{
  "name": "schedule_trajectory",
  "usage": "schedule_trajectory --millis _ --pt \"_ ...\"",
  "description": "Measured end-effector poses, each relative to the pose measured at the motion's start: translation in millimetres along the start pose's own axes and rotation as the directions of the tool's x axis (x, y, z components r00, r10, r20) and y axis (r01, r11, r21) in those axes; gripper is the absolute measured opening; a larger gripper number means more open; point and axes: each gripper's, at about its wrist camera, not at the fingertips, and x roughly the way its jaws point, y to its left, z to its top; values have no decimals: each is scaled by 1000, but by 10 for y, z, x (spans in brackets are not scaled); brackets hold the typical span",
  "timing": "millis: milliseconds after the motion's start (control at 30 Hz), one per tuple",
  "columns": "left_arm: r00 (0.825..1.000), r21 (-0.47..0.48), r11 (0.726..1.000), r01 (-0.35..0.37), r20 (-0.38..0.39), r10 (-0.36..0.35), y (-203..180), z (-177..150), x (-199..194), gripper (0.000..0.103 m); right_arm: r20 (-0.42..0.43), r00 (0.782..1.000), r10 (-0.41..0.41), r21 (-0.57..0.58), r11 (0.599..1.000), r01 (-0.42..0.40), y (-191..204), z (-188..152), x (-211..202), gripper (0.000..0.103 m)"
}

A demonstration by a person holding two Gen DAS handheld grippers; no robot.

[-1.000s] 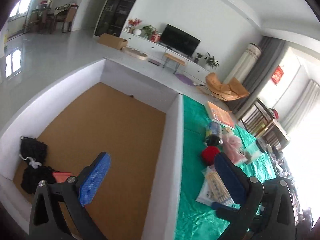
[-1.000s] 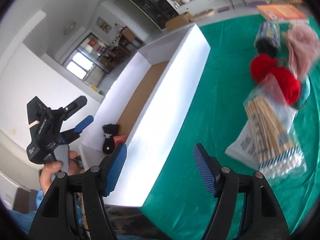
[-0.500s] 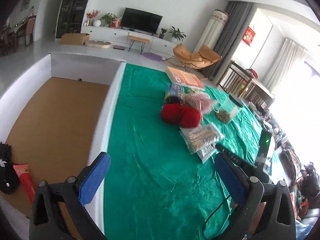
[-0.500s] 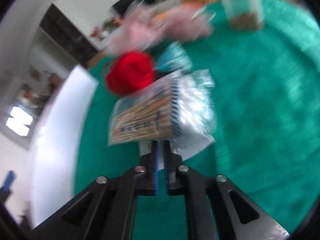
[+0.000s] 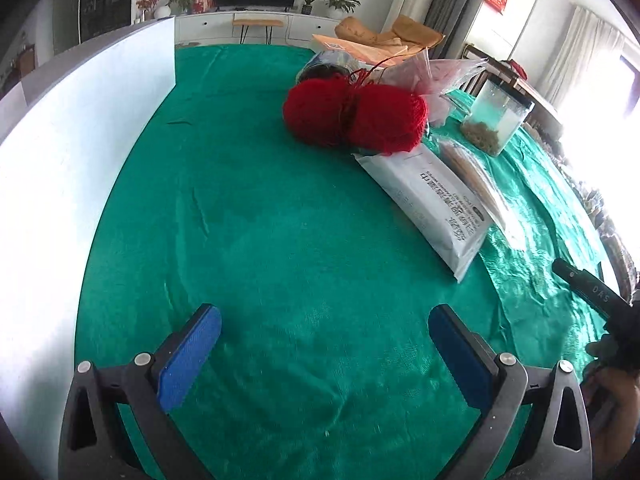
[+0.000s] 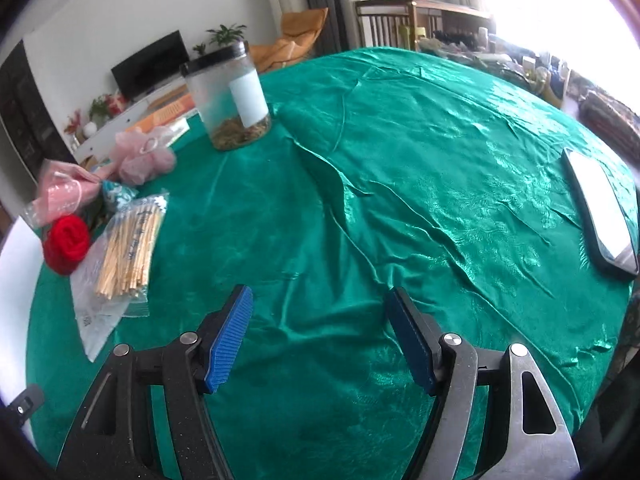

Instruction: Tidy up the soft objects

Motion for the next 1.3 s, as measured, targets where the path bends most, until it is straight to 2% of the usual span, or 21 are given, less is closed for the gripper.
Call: schedule_trajectory --millis 133,433,1300 --pt "999 32 999 -41 12 40 -70 166 152 103 -5 996 -89 -113 990 88 144 -33 65 75" --pt "985 106 980 -170 17 169 -201 197 276 103 -15 998 -68 -113 991 65 97 -65 102 80" --pt "985 99 980 -174 21 173 -193 194 279 103 -17 998 -68 -116 991 66 117 -63 105 82"
